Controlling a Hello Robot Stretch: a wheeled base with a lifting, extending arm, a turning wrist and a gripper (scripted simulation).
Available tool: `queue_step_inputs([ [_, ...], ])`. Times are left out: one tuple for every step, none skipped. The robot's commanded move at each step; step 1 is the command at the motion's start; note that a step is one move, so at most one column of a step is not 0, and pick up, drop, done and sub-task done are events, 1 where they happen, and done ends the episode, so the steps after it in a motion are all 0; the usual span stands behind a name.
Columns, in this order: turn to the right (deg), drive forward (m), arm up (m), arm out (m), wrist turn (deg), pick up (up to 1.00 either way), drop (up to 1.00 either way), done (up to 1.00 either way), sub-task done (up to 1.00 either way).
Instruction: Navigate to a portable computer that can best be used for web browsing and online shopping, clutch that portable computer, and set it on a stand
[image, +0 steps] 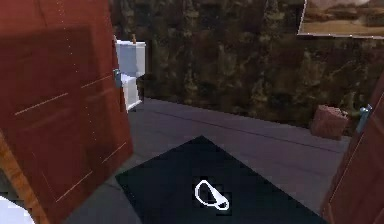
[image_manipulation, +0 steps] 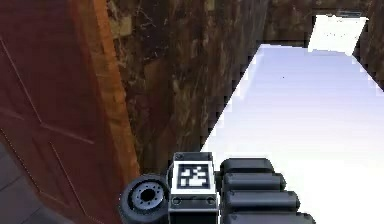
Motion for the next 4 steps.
queue_step_inputs([
  [0.0, 0.25, 0.00, 0.00, 0.0, 0.00, 0.00, 0.00, 0.00],
  [21.0, 0.00, 0.00, 0.00, 0.0, 0.00, 0.00, 0.00, 0.00],
  [0.0, 1.00, 0.00, 0.00, 0.0, 0.00, 0.00, 0.00, 0.00],
  [3.0, 0.00, 0.00, 0.00, 0.0, 0.00, 0.00, 0.00, 0.00],
])
